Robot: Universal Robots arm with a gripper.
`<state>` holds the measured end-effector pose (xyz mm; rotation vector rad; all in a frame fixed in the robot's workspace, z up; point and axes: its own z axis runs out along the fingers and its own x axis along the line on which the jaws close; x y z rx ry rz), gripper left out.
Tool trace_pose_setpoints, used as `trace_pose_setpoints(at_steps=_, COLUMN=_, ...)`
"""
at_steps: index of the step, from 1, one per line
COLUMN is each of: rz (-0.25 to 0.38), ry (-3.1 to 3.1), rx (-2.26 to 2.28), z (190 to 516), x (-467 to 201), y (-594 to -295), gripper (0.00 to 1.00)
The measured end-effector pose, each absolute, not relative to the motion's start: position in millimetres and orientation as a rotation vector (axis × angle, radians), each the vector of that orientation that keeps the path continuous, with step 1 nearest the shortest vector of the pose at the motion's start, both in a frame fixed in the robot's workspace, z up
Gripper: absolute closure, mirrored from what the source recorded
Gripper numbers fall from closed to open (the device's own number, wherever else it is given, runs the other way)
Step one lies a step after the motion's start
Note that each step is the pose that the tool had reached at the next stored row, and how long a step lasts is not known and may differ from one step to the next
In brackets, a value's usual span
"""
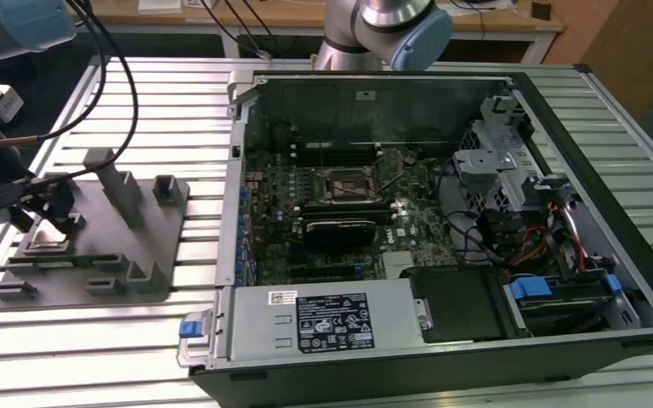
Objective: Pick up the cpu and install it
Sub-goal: 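Pick up the cpu and move it towards the insertion slot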
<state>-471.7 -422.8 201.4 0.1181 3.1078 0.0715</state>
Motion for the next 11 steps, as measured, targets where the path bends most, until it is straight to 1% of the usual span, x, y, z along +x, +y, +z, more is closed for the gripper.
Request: trace_pose_setpoints(at_steps=11, rz=0.072, ry=3.11, rx=0.064, z=195.5, x=-472.0, y=-420.7, gripper=0.41)
